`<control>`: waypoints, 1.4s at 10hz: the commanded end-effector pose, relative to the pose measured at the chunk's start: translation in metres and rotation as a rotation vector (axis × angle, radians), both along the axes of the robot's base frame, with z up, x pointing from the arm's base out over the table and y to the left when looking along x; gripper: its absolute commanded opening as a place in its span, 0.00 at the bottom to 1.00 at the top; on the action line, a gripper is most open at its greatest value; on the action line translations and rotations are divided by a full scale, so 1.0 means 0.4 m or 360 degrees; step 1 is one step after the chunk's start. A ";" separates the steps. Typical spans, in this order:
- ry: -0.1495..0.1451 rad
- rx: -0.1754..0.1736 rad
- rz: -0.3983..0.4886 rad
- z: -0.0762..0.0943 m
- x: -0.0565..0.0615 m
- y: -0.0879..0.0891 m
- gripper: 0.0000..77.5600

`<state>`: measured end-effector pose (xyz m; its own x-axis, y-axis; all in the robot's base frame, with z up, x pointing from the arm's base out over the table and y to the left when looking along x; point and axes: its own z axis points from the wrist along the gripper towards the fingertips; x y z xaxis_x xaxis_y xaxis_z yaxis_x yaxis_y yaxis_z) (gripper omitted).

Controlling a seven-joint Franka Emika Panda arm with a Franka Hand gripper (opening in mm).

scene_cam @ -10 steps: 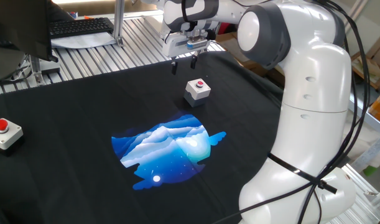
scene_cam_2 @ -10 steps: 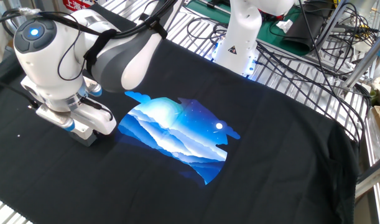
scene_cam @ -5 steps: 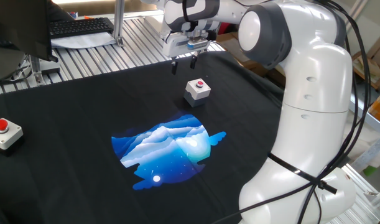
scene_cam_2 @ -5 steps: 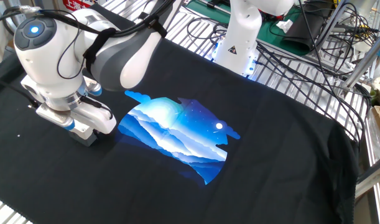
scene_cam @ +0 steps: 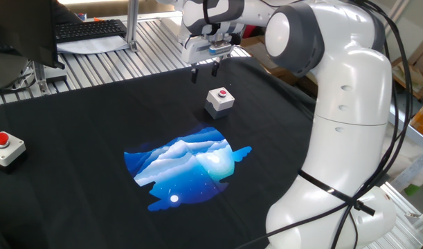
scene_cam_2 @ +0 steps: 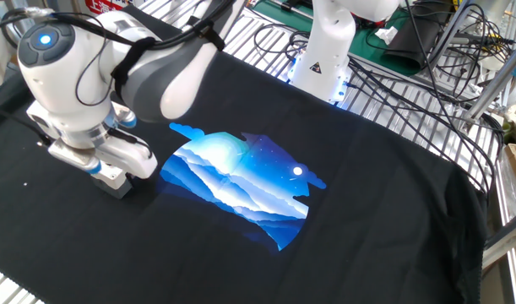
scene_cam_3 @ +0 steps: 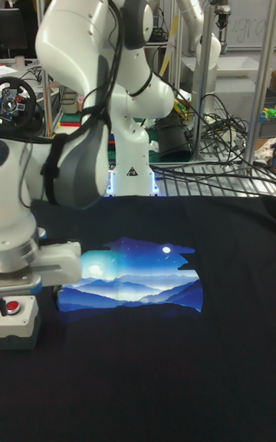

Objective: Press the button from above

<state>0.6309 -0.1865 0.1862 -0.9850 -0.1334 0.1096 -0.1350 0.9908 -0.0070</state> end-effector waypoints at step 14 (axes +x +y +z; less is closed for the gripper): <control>-0.0023 0.0023 -0.0008 -0.051 -0.101 -0.005 1.00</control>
